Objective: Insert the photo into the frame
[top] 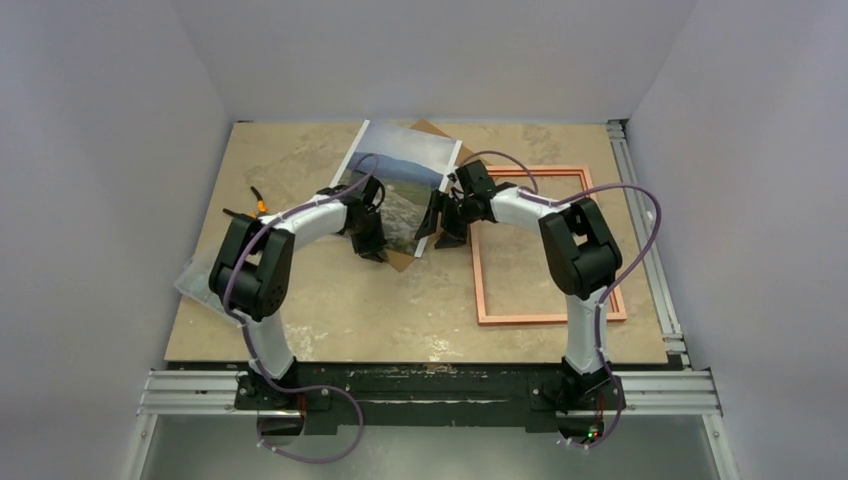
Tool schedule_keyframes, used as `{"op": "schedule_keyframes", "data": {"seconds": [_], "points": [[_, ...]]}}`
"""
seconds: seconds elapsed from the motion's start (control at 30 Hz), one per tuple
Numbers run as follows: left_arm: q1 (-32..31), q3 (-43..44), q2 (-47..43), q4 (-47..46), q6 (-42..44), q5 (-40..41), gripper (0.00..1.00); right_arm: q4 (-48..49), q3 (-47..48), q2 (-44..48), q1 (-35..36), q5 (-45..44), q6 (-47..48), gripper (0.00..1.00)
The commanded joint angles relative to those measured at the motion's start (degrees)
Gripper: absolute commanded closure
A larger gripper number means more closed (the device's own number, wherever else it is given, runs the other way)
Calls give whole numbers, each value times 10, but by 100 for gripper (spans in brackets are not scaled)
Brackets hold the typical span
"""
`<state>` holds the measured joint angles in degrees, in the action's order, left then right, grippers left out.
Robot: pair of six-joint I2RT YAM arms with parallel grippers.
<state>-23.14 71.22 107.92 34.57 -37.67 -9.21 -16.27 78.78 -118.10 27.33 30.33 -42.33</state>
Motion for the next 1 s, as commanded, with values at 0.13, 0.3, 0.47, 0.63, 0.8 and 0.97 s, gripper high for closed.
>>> {"op": "schedule_keyframes", "data": {"seconds": [0.13, 0.3, 0.47, 0.63, 0.8, 0.97], "points": [[43, -136, -169, -101, -18, -88, 63, -86, 120, 21, 10, -106, 80, 40], [102, -225, -315, -177, -64, -166, 36, -149, 253, -42, 40, -179, 117, 41], [109, -208, -460, -124, -60, -132, 16, -216, 381, -120, 89, -284, 156, 41], [110, -179, -587, -74, -47, -72, 1, -255, 469, -189, 121, -394, 195, 41], [110, -156, -649, -49, -35, -38, 0, -269, 483, -227, 162, -487, 232, 39], [110, -142, -658, -18, -37, -14, 0, -263, 409, -213, 183, -467, 233, 38]]}}
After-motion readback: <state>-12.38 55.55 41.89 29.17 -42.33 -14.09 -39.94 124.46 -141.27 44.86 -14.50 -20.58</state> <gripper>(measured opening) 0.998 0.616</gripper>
